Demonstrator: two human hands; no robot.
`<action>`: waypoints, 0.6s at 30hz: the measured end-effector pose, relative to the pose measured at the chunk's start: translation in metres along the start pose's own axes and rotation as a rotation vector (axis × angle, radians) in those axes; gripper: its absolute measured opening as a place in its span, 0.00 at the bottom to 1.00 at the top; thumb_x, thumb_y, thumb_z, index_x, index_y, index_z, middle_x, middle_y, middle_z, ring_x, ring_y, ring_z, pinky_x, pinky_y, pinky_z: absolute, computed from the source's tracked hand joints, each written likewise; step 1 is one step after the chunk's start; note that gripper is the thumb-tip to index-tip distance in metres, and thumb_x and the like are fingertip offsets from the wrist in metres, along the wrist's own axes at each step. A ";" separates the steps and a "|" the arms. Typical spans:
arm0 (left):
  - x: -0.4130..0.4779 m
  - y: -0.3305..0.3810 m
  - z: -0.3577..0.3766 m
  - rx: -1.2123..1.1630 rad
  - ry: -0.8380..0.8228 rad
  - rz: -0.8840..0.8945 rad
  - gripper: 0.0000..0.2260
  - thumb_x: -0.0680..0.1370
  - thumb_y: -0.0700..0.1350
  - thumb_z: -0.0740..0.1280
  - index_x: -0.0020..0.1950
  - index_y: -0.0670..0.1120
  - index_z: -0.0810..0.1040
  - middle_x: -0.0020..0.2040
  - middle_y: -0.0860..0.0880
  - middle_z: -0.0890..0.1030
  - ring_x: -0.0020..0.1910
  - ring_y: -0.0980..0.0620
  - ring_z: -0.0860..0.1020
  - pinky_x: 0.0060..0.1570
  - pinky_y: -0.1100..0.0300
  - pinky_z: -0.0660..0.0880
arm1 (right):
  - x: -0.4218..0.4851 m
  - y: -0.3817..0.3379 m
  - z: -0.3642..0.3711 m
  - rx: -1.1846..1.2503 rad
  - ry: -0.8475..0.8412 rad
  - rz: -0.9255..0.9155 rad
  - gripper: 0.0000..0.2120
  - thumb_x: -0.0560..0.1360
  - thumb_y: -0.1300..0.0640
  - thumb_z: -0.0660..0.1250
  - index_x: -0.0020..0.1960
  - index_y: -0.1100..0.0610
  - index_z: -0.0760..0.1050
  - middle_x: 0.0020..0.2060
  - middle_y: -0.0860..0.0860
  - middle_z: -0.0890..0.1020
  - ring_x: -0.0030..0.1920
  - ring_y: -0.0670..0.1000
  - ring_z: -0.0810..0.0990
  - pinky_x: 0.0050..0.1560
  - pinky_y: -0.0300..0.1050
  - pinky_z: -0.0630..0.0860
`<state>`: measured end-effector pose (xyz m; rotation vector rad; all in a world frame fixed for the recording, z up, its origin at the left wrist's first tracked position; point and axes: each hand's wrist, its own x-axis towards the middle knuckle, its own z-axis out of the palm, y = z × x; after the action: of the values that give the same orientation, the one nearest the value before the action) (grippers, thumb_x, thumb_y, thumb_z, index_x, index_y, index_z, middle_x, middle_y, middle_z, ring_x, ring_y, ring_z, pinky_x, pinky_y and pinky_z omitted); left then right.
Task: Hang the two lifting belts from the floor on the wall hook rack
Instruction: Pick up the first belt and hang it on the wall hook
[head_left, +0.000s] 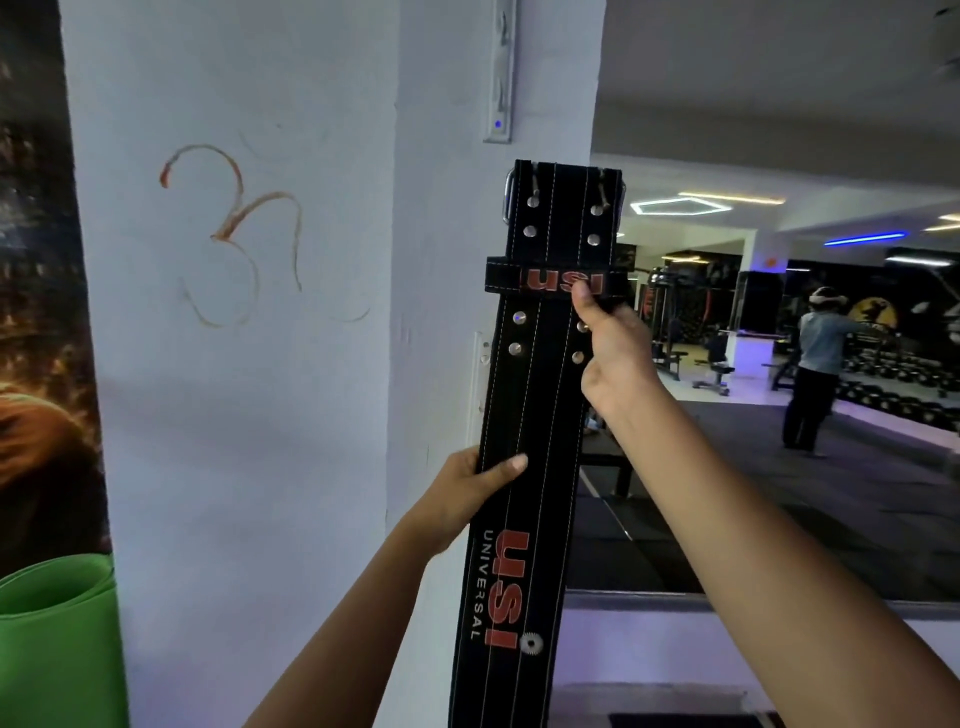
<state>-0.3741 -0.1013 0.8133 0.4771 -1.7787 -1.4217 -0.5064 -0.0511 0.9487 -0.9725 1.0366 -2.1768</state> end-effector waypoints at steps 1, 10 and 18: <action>0.005 0.009 -0.001 -0.002 0.006 0.008 0.12 0.77 0.47 0.66 0.56 0.42 0.78 0.52 0.42 0.84 0.51 0.44 0.83 0.52 0.53 0.81 | 0.001 -0.001 0.001 -0.003 0.004 0.001 0.10 0.71 0.53 0.70 0.50 0.57 0.77 0.41 0.44 0.78 0.46 0.44 0.73 0.67 0.56 0.67; -0.026 -0.052 0.005 0.086 -0.058 -0.165 0.07 0.75 0.43 0.68 0.52 0.45 0.81 0.50 0.45 0.85 0.49 0.50 0.84 0.50 0.59 0.80 | -0.007 0.002 -0.006 -0.006 -0.024 0.049 0.05 0.70 0.53 0.72 0.40 0.51 0.76 0.43 0.45 0.79 0.59 0.51 0.74 0.69 0.57 0.67; 0.000 -0.032 -0.001 0.057 -0.031 -0.076 0.09 0.74 0.42 0.69 0.54 0.45 0.80 0.50 0.46 0.85 0.51 0.46 0.83 0.53 0.57 0.79 | -0.004 0.003 -0.007 0.012 -0.002 0.031 0.18 0.72 0.53 0.69 0.59 0.61 0.76 0.40 0.43 0.76 0.41 0.40 0.71 0.70 0.58 0.64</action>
<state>-0.3788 -0.1115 0.7834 0.5608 -1.8473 -1.4401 -0.5091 -0.0468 0.9415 -0.9470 1.0294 -2.1540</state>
